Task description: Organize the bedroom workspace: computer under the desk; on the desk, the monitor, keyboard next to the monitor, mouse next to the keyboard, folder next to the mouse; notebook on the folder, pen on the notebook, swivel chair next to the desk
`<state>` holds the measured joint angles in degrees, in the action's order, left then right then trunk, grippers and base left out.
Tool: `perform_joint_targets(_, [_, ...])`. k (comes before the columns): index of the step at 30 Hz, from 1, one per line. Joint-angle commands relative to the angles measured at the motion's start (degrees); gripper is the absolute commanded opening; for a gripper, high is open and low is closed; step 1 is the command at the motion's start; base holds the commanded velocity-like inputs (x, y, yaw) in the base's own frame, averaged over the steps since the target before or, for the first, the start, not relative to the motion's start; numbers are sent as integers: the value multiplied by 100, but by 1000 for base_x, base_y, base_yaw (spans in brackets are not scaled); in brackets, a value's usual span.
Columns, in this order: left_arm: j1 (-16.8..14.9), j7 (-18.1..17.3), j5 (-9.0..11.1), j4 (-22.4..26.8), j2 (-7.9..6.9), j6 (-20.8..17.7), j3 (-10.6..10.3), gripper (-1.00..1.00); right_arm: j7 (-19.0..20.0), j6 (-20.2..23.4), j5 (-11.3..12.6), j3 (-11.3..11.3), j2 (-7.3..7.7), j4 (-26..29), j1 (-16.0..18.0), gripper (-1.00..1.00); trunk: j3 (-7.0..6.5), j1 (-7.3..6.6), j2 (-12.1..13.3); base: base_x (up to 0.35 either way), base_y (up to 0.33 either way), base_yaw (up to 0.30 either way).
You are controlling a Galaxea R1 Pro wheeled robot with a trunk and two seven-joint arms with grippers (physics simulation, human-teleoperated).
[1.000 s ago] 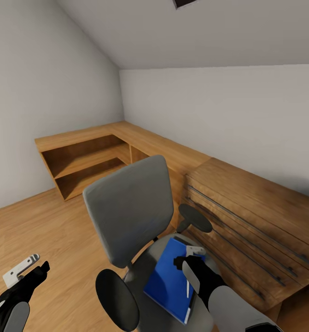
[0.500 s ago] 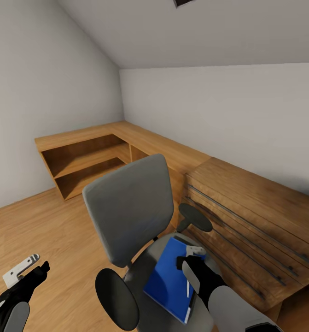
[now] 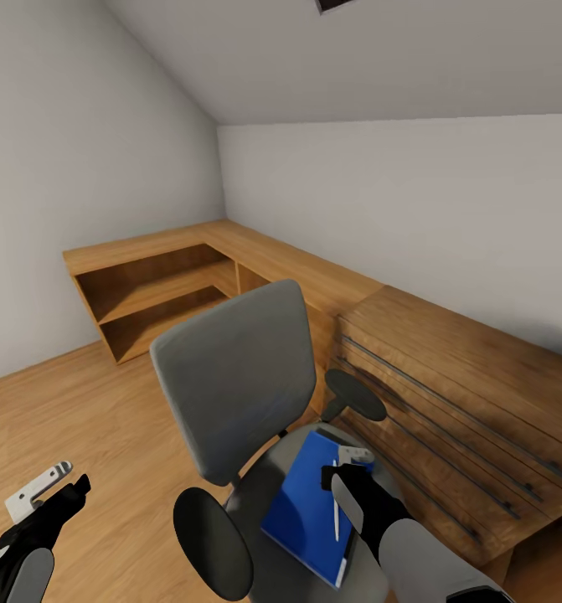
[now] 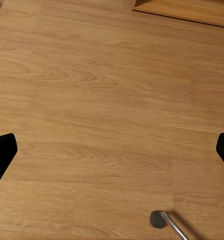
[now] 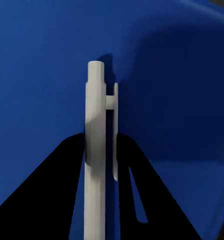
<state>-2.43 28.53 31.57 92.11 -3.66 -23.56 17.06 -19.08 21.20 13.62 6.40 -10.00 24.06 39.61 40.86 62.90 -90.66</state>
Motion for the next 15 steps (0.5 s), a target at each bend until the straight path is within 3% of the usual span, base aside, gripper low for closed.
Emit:
perform_joint_targets(1, [-3,39,51,9,-3,-18,-1,100,-54,16,69,31,0,6,3,-100,5,0,-3,0,0,0])
perform_joint_targets(15, [-3,39,51,9,-3,-17,-1,100,-52,16,70,29,0,11,3,-100,5,0,-3,0,0,0])
